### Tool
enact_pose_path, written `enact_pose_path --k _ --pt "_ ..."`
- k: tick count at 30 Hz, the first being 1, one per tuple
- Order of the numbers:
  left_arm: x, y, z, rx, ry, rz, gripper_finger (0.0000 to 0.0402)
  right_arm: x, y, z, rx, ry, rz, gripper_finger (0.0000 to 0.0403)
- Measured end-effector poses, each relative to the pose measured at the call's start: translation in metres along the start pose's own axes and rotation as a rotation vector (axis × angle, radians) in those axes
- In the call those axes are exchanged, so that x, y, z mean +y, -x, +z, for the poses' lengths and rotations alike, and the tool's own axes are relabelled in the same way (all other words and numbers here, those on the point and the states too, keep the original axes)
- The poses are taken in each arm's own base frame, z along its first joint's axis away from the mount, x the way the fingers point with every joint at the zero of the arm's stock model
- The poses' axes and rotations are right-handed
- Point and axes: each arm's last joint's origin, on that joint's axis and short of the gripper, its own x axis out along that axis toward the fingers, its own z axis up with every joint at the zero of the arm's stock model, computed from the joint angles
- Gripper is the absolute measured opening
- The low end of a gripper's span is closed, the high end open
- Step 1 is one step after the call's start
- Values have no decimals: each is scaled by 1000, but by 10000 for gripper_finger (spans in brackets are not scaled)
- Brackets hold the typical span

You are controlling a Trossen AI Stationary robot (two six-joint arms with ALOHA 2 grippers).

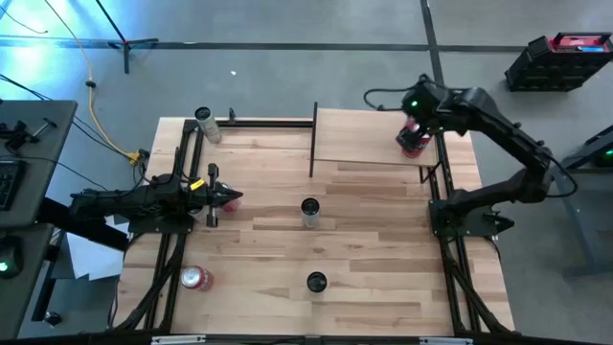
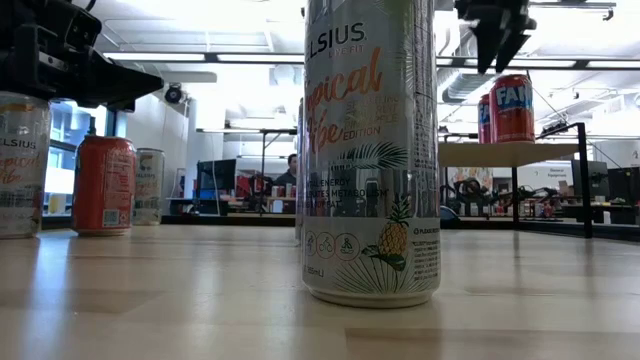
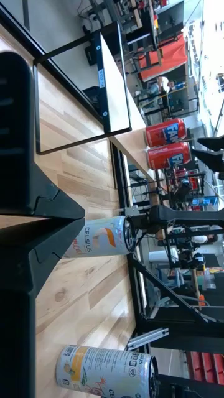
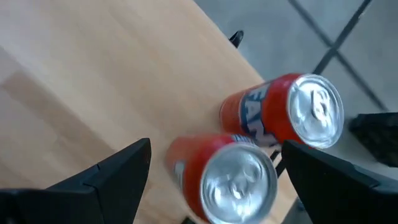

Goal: Place canned beverage on shelf
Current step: Adjust the orange soda can

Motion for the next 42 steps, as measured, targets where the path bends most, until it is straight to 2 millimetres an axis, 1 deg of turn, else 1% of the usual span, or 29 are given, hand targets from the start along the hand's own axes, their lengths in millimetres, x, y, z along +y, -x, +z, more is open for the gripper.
enact_pose_path --k 4,11,17,23,31,42 --pt "0 0 0 0 0 0 3 1 -7 1 -13 7 -63 346" --pt "0 0 0 0 0 0 3 0 -7 -5 45 54 -93 346" --pt "0 0 0 0 0 0 3 -2 -7 -7 60 57 -138 346" --pt "0 0 0 1 0 0 3 -1 -7 -8 67 49 -120 346" --pt "0 0 0 0 0 0 3 -2 -7 1 -30 36 -195 346" --pt "0 0 0 0 0 0 3 -14 -11 4 -17 26 -229 346"
